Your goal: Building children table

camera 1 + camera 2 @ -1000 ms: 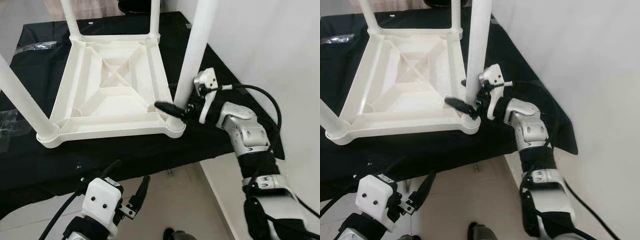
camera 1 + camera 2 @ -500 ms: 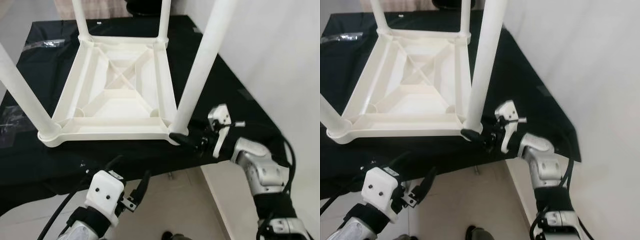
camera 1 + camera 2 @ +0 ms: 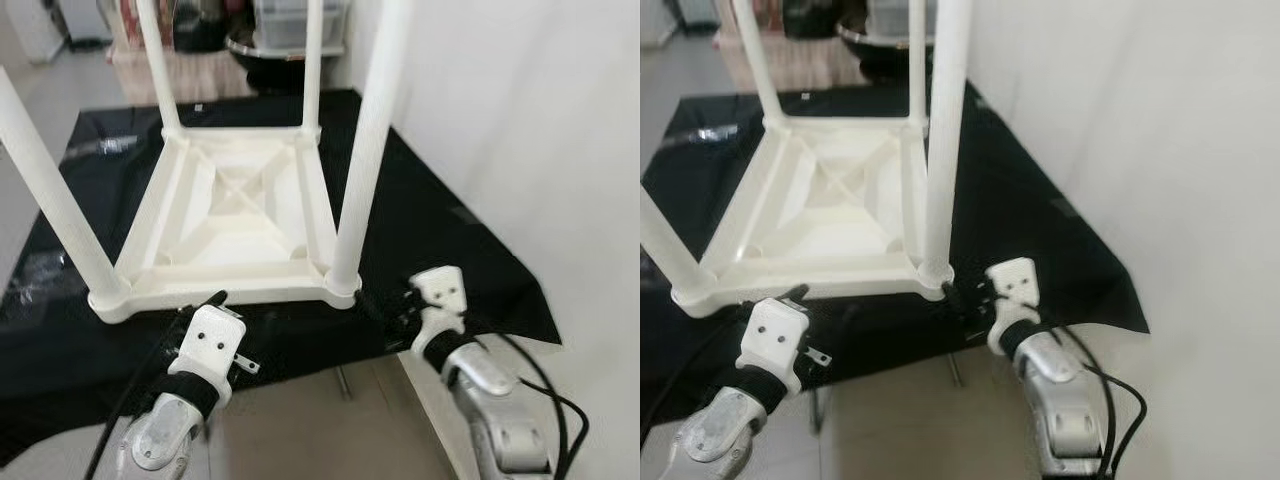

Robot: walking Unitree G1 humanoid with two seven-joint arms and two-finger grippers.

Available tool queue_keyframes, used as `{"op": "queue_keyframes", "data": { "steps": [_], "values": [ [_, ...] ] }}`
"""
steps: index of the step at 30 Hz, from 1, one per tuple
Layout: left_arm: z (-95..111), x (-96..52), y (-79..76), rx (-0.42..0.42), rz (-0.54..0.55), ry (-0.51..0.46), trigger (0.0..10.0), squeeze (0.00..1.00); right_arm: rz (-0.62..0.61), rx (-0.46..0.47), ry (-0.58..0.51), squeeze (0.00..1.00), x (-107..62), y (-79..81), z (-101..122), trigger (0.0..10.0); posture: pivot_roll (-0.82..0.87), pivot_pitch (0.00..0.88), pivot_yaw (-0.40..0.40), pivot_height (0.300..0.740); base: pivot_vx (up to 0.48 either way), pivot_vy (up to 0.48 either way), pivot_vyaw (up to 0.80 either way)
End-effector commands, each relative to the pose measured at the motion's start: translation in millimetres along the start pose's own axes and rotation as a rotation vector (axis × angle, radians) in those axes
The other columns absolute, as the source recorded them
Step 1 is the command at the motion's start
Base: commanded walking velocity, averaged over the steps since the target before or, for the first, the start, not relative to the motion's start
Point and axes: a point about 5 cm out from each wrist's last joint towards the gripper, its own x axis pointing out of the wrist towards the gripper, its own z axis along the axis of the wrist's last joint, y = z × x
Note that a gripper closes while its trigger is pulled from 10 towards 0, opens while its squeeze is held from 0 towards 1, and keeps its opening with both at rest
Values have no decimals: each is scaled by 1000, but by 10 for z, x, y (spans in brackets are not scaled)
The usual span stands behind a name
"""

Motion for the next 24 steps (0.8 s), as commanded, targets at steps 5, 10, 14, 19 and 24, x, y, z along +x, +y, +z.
{"op": "queue_keyframes", "data": {
  "steps": [5,10,14,19,24],
  "values": [
    [-108,75,92,-12,38,45,10000,0,69,6,41,0,48,97,-11,10000,-27,9,-37,740,0,0,0],
    [-121,114,105,23,49,36,10000,0,10,2,77,0,68,70,-36,10000,-35,0,-29,740,0,0,0],
    [-109,188,106,14,42,25,10000,0,1,-21,93,0,83,46,-33,10000,-44,0,-25,740,0,0,0],
    [-82,196,238,61,95,14,10000,0,92,-47,109,0,64,94,-44,10000,-42,0,-21,740,0,0,0],
    [-193,122,450,30,221,81,10000,0,216,-109,141,0,57,197,-42,10000,-33,0,-24,740,0,0,0]
  ]
}}
